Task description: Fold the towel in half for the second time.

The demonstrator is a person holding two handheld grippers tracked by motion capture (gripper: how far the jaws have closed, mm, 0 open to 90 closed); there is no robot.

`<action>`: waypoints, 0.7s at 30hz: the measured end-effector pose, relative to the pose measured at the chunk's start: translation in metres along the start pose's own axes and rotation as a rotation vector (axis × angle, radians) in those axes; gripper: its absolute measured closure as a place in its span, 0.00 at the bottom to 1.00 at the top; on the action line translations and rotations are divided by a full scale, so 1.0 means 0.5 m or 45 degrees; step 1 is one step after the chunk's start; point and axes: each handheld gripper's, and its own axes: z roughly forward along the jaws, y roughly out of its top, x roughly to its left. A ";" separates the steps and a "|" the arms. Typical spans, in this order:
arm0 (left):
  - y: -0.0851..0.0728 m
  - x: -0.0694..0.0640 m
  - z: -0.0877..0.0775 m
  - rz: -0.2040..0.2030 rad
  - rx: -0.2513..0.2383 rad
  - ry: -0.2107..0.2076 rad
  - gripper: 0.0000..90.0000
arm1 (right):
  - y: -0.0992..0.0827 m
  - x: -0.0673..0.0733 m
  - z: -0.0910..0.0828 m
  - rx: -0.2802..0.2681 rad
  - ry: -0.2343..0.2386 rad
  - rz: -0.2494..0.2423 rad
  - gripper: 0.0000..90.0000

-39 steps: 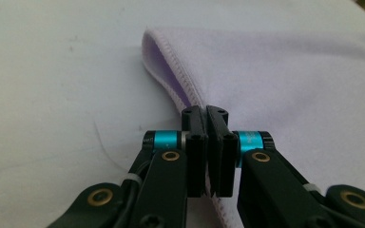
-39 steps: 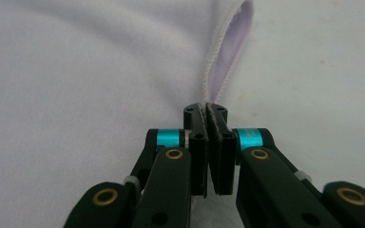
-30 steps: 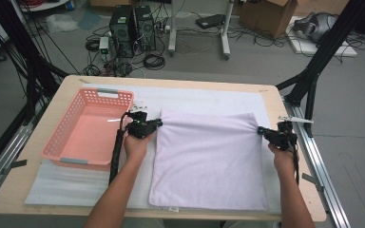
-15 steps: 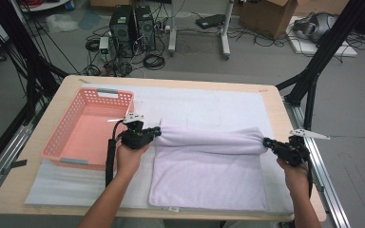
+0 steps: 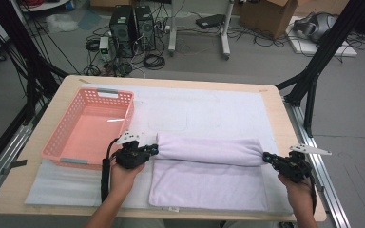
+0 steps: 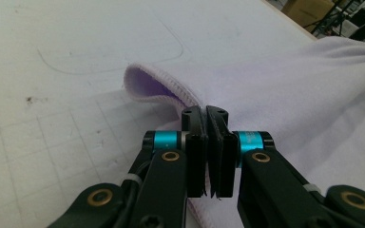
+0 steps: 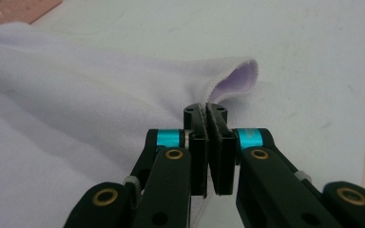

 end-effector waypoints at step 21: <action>0.055 0.026 0.082 -0.054 0.026 0.081 0.48 | 0.096 -0.004 0.098 0.166 -0.183 -0.021 0.54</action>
